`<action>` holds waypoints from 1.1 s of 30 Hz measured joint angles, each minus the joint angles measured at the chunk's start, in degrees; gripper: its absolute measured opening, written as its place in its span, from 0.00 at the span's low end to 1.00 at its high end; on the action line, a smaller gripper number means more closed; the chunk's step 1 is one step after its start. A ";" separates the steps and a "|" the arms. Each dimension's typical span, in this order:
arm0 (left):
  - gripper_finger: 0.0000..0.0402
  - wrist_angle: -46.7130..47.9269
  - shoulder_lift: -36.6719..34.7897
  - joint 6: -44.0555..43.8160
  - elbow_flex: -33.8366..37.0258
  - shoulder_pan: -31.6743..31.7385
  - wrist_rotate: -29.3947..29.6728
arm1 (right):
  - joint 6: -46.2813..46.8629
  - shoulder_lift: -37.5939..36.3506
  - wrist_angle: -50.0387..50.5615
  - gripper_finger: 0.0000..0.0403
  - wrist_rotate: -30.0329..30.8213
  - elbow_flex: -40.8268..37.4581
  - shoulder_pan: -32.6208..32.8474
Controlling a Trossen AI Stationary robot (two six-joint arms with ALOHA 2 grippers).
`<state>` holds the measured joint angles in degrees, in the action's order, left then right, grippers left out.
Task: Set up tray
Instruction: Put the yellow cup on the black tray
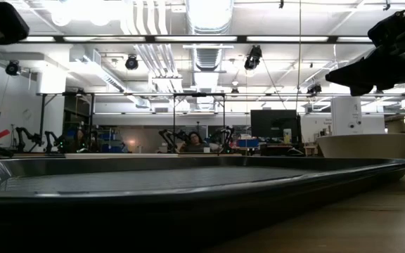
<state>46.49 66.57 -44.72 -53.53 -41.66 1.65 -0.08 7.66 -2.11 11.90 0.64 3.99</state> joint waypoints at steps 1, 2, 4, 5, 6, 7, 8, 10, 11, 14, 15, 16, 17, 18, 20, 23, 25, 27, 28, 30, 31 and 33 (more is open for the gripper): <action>0.22 0.14 0.61 -0.01 -0.59 -0.57 0.00 | 0.00 0.00 0.00 0.17 0.00 0.00 0.00; 0.22 0.42 1.22 0.01 -1.25 -1.20 0.03 | -0.07 0.00 -0.01 0.17 0.00 0.01 0.00; 0.22 1.15 2.29 0.01 -2.45 -2.73 0.76 | 0.00 0.00 0.00 0.17 0.00 0.00 0.00; 0.22 1.66 2.79 0.01 -3.11 -3.54 1.52 | 0.01 0.00 0.00 0.17 0.00 0.00 0.00; 0.22 2.00 3.27 -0.01 -3.67 -4.30 2.30 | -0.02 0.00 0.00 0.17 0.00 0.00 0.00; 0.22 2.29 3.65 -0.03 -4.07 -5.03 2.78 | -0.08 0.00 0.00 0.17 0.00 -0.01 0.00; 0.22 2.65 4.06 -0.03 -4.47 -5.78 3.30 | -0.06 0.00 0.00 0.17 0.00 0.01 0.00; 0.22 2.61 4.68 -0.02 -4.93 -6.89 4.24 | 0.00 0.00 0.00 0.17 0.00 -0.01 0.00; 0.22 2.59 4.93 0.00 -5.02 -7.26 4.77 | -0.07 0.00 0.00 0.17 0.00 0.01 0.00; 0.22 2.55 5.48 -1.18 -4.48 -7.71 4.92 | 0.02 0.00 0.00 0.17 0.00 -0.01 0.00; 0.22 2.65 5.69 -1.69 -4.03 -7.83 4.92 | -0.03 0.00 0.00 0.17 0.00 0.01 0.00; 0.22 2.74 5.99 -1.93 -3.68 -7.87 4.92 | -0.08 0.00 0.00 0.17 0.00 0.01 0.00; 0.22 2.64 6.29 -1.93 -3.37 -7.90 4.90 | -0.06 0.00 0.00 0.17 0.00 0.01 0.00; 0.22 2.66 6.49 -1.93 -3.07 -7.91 4.87 | 0.00 0.00 0.00 0.17 0.00 -0.01 0.00; 0.22 2.91 6.60 -1.93 -2.60 -7.90 4.85 | -0.07 0.00 0.00 0.17 0.00 0.00 0.00; 0.22 2.93 6.58 -1.93 -2.46 -7.90 4.85 | 0.00 0.00 0.00 0.17 0.00 0.00 0.00; 0.22 2.85 6.54 -1.95 -2.46 -7.90 4.83 | -0.06 0.00 0.00 0.17 0.00 0.00 0.00; 0.22 2.67 6.53 -1.96 -2.42 -7.90 4.82 | 0.01 0.00 0.00 0.17 0.00 -0.01 0.00; 0.22 2.56 6.53 -1.97 -2.36 -7.90 4.81 | -0.04 0.00 0.00 0.17 0.01 -0.01 0.00; 0.22 2.58 6.53 -1.98 -2.35 -7.90 4.76 | -0.04 0.00 -0.01 0.17 0.01 0.01 0.00; 0.22 2.56 6.53 -1.98 -2.32 -7.90 4.76 | 0.02 0.00 0.00 0.17 0.00 0.01 0.00; 0.22 2.52 6.53 -2.49 -1.88 -7.88 4.75 | -0.07 -0.01 0.00 0.17 0.00 0.01 0.00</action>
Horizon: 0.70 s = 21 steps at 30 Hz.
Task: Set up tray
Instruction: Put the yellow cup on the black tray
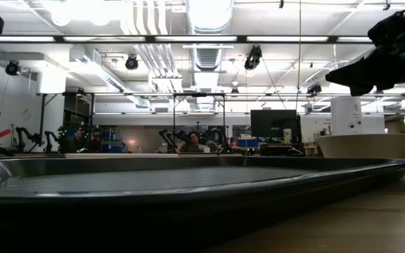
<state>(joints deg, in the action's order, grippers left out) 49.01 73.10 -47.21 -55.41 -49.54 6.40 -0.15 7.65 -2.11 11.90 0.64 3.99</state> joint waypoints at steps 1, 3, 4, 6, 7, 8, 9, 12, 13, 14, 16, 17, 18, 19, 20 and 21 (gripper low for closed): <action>0.22 0.05 0.00 -0.34 0.34 0.00 -0.02 | 0.02 0.01 0.00 0.17 0.00 0.00 0.00; 0.22 0.03 0.02 -0.91 0.99 0.02 -0.07 | 0.08 -0.01 0.00 0.17 0.00 0.00 0.00; 0.22 0.04 0.02 -1.45 1.35 0.02 -0.15 | -0.01 0.01 0.00 0.17 0.00 0.00 0.00; 0.22 0.10 0.04 -2.29 1.91 0.02 -0.41 | 0.04 -0.01 0.00 0.17 0.00 -0.01 0.00; 0.22 0.07 0.04 -2.62 1.99 0.02 -0.43 | 0.08 0.01 0.00 0.17 0.00 -0.02 0.00; 0.22 0.05 0.04 -2.85 2.01 0.02 -0.44 | 0.04 0.00 0.00 0.17 0.00 0.00 0.00; 0.22 0.04 0.04 -2.90 2.03 0.02 -0.44 | 0.00 -0.01 0.00 0.17 0.02 0.00 0.00; 0.22 -0.59 0.04 -2.92 2.09 0.02 -0.46 | 0.08 -0.01 0.00 0.17 0.00 0.00 0.00; 0.22 -0.91 0.04 -2.92 2.09 0.02 -0.46 | 0.01 -0.01 0.00 0.17 0.00 -0.02 0.00; 0.22 -1.09 0.04 -2.92 2.09 0.02 -0.46 | 0.00 -0.01 0.00 0.17 0.01 -0.02 0.00; 0.22 -1.65 0.04 -2.90 2.20 0.02 -0.46 | 0.08 0.01 0.00 0.17 0.01 -0.01 0.00; 0.22 -2.03 0.04 -2.92 2.27 0.02 -0.48 | 0.02 0.01 0.00 0.17 0.00 0.00 0.00; 0.22 -2.37 0.04 -2.92 2.37 0.02 -0.48 | -0.01 0.01 0.00 0.17 0.00 -0.02 0.00; 0.22 -2.59 0.04 -2.92 2.50 0.02 -0.48 | 0.03 0.00 -0.01 0.17 0.01 -0.01 0.00; 0.22 -2.67 0.04 -2.92 2.67 0.02 -0.52 | 0.08 0.00 0.00 0.17 0.00 0.00 0.00; 0.22 -2.98 0.04 -2.93 2.92 0.02 -0.78 | 0.06 0.01 0.00 0.17 0.02 -0.02 0.00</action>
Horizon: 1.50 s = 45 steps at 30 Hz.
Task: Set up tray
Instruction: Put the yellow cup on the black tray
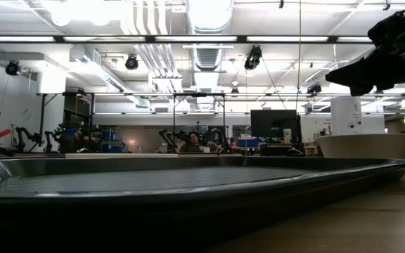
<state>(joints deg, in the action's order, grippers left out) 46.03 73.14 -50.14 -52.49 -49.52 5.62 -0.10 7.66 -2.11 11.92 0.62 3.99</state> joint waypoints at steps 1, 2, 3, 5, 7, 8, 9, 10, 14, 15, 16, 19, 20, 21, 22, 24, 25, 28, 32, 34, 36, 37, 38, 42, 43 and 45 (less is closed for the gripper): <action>0.22 -0.44 0.00 -0.10 0.28 0.00 -0.38 | -0.07 0.00 0.00 0.17 -0.02 0.00 0.00; 0.22 -1.02 0.00 -0.22 0.63 0.00 -0.91 | -0.05 -0.02 0.00 0.17 -0.02 0.02 0.00; 0.22 -1.56 0.00 -0.45 1.05 0.00 -1.71 | 0.02 -0.01 0.00 0.17 -0.02 0.02 0.00; 0.22 -2.44 0.00 -1.21 2.02 0.01 -3.44 | -0.02 0.00 -0.02 0.17 -0.01 0.02 0.00; 0.22 -2.52 0.00 -2.23 2.72 0.02 -4.32 | -0.04 -0.01 0.00 0.17 -0.01 0.02 0.00; 0.22 -2.53 0.00 -2.69 2.99 0.02 -4.57 | 0.04 -0.01 0.00 0.17 -0.01 0.02 0.00; 0.22 -2.55 0.00 -2.89 3.22 0.02 -4.63 | 0.01 -0.01 0.00 0.17 -0.02 0.02 0.00; 0.22 -2.54 0.00 -2.93 3.41 0.02 -4.65 | -0.05 -0.02 0.00 0.17 0.01 0.02 0.00; 0.22 -2.84 0.00 -2.96 3.50 0.04 -4.64 | -0.05 -0.02 0.00 0.17 0.01 0.02 0.00; 0.22 -3.15 0.00 -2.96 3.52 0.04 -4.63 | -0.05 -0.02 0.00 0.17 -0.01 0.00 0.00; 0.22 -3.47 0.00 -2.96 3.54 0.04 -4.63 | 0.00 -0.02 0.00 0.17 -0.01 0.00 0.00; 0.22 -4.34 0.00 -2.96 3.54 0.04 -4.63 | -0.06 -0.01 0.00 0.17 -0.02 0.01 0.00; 0.22 -4.55 0.00 -2.96 3.52 0.04 -4.63 | -0.01 -0.01 0.00 0.17 0.00 0.02 0.00; 0.22 -4.70 0.00 -2.96 3.52 0.04 -4.63 | 0.02 -0.01 0.00 0.17 -0.01 0.02 0.00; 0.22 -4.83 0.00 -2.96 3.54 0.04 -4.62 | 0.02 0.00 0.00 0.17 -0.02 0.00 0.00; 0.22 -4.94 0.00 -2.96 3.53 0.04 -4.60 | -0.05 0.00 -0.02 0.17 -0.02 0.02 0.00; 0.22 -4.95 0.00 -2.95 3.52 0.04 -4.60 | 0.01 -0.02 0.00 0.17 -0.02 0.01 0.00; 0.22 -4.95 0.00 -2.94 3.54 0.04 -4.58 | -0.06 -0.02 0.00 0.17 -0.02 0.02 0.00; 0.22 -4.99 0.00 -2.96 3.56 0.04 -4.58 | -0.05 -0.02 0.00 0.17 -0.02 0.02 0.00; 0.22 -4.98 0.00 -2.96 3.56 0.04 -4.58 | 0.04 -0.02 0.00 0.17 -0.02 0.00 0.00; 0.22 -4.98 0.00 -2.96 3.56 0.04 -4.58 | -0.06 0.00 0.00 0.17 -0.02 0.02 0.00; 0.22 -4.97 0.00 -2.96 3.56 0.04 -4.58 | -0.06 -0.02 -0.01 0.17 -0.02 0.00 0.00; 0.22 -4.97 -0.02 -2.96 3.58 0.04 -4.54 | 0.00 0.00 0.00 0.17 -0.01 0.01 0.00; 0.22 -4.97 -0.02 -2.94 3.63 0.04 -3.81 | -0.03 0.00 0.00 0.17 -0.01 0.01 0.00; 0.22 -4.97 -0.02 -2.96 3.63 0.04 -3.79 | 0.04 -0.02 0.00 0.17 -0.02 0.00 0.00; 0.22 -4.97 -0.02 -2.96 3.63 0.04 -3.79 | -0.07 0.00 0.00 0.17 -0.02 0.02 0.00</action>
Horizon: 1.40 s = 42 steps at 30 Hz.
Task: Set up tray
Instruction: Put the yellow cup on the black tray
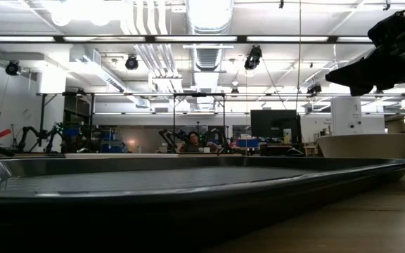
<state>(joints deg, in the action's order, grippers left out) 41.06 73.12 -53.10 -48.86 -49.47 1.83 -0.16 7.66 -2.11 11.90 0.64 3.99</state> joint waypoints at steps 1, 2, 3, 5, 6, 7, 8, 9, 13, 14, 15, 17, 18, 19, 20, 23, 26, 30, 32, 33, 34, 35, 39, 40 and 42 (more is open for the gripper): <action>0.22 0.00 0.00 0.00 0.00 0.00 0.00 | 0.02 -0.01 -0.02 0.17 0.00 -0.02 0.00; 0.22 0.00 0.00 0.01 0.00 0.00 0.00 | 0.09 -0.02 -0.01 0.17 0.00 -0.01 0.00; 0.22 0.00 0.00 0.00 0.00 0.00 0.00 | 0.08 -0.01 0.00 0.17 0.00 -0.01 0.00; 0.22 0.02 0.00 0.00 0.00 0.02 -0.02 | 0.01 -0.01 0.00 0.17 0.00 -0.01 0.00; 0.22 0.02 0.00 0.01 0.03 0.03 -0.02 | 0.05 -0.02 0.00 0.17 0.00 -0.01 0.00; 0.22 0.03 0.00 0.01 0.04 0.04 -0.02 | 0.10 0.00 -0.01 0.17 0.00 -0.01 0.00; 0.22 0.02 0.00 0.00 0.05 0.04 -0.02 | 0.05 -0.01 -0.01 0.17 0.00 -0.02 0.00; 0.22 -0.01 -0.01 0.01 0.08 0.04 -0.02 | 0.02 0.00 0.00 0.17 0.02 0.00 0.00; 0.22 0.01 -0.02 0.00 0.77 0.04 -0.04 | 0.00 -0.01 0.00 0.17 0.00 -0.01 0.00; 0.22 0.00 -0.02 0.00 1.00 0.04 -0.04 | 0.02 0.00 0.00 0.17 0.00 -0.01 0.00; 0.22 -0.01 -0.02 0.01 1.28 0.04 -0.04 | 0.09 -0.01 -0.01 0.17 0.00 -0.01 0.00; 0.22 -0.02 -0.02 0.00 1.95 0.04 -0.07 | 0.05 -0.01 0.00 0.17 0.00 0.00 0.00; 0.22 -0.02 -0.02 0.00 2.32 0.04 -0.09 | 0.00 -0.02 0.00 0.17 0.00 0.00 0.00; 0.22 0.00 -0.02 0.00 2.63 0.04 -0.12 | 0.04 0.00 0.00 0.17 0.02 -0.02 0.00; 0.22 0.00 -0.02 0.00 2.91 0.04 -0.22 | 0.10 0.00 0.00 0.17 0.00 0.00 0.00; 0.22 -0.13 -0.02 0.00 3.57 0.04 -0.22 | 0.03 0.00 -0.01 0.17 0.00 -0.01 0.00; 0.22 -0.14 -0.02 0.00 3.76 0.06 -0.22 | 0.00 -0.02 0.00 0.17 0.00 -0.01 0.00; 0.22 -0.38 -0.02 0.01 3.76 0.04 -0.22 | 0.04 0.00 0.00 0.17 0.00 -0.01 0.00; 0.21 -0.61 -0.02 0.00 3.76 0.05 -0.19 | 0.04 0.00 0.00 0.17 0.01 -0.01 0.00; 0.19 -0.57 -0.02 0.00 3.76 0.07 -0.04 | 0.10 -0.01 0.00 0.17 0.00 0.00 0.00; 0.16 -0.58 -0.02 0.00 3.76 0.06 0.30 | 0.08 -0.02 0.00 0.17 0.00 -0.02 0.00; 0.13 -0.61 -0.02 0.02 3.76 0.06 0.71 | 0.00 -0.02 0.00 0.17 0.00 0.00 0.00; 0.02 -0.71 -0.02 -0.43 3.78 0.07 1.20 | 0.00 -0.01 0.00 0.17 0.01 -0.02 0.00; 0.02 -1.00 -0.02 -0.44 3.78 0.07 1.25 | 0.01 -0.02 0.00 0.17 0.00 0.00 0.00; 0.01 -0.83 -0.02 -0.46 3.78 0.07 1.25 | 0.08 0.00 0.00 0.17 0.00 -0.01 0.00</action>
<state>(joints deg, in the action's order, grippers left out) 40.23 73.10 -53.56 -45.08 -49.41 3.07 -0.08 7.66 -2.11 11.90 0.63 3.99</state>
